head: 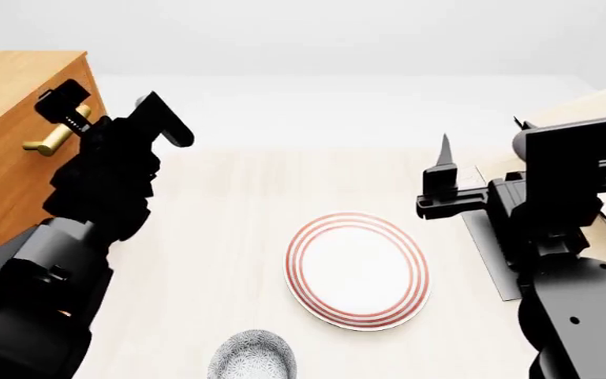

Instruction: Open the top drawer of the cabinet and put the bowl in it.

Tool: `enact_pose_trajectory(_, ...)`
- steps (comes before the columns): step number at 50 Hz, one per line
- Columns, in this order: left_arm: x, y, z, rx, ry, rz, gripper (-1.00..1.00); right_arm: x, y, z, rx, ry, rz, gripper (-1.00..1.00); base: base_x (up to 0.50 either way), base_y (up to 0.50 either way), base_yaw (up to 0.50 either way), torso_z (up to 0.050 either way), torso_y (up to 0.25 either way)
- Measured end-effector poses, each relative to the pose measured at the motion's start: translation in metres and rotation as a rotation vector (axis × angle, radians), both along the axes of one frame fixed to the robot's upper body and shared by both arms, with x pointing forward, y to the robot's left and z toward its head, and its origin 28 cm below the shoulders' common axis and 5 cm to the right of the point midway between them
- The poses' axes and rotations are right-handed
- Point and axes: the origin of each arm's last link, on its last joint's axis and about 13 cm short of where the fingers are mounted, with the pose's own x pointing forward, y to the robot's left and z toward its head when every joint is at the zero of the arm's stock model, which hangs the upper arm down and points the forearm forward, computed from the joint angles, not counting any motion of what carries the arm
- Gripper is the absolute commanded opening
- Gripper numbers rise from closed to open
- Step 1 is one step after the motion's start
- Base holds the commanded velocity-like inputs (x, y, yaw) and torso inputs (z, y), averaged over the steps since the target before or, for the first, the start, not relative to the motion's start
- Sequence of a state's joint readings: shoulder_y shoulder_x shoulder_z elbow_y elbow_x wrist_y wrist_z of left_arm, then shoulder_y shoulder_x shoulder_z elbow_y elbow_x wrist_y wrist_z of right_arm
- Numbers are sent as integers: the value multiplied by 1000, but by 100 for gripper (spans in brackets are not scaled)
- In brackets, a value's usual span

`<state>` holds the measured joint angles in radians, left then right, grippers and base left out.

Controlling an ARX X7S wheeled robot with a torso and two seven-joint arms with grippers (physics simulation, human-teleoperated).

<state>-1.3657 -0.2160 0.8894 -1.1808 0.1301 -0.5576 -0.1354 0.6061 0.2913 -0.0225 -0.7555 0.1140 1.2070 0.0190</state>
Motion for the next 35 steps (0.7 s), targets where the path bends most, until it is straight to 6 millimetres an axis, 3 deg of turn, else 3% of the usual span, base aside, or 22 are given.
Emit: enact_pose_trajectory(35, -8, 24, -16, -12, 20, 117, 100, 7, 4, -16, -4, 43, 14, 100, 0, 0, 0, 0, 0)
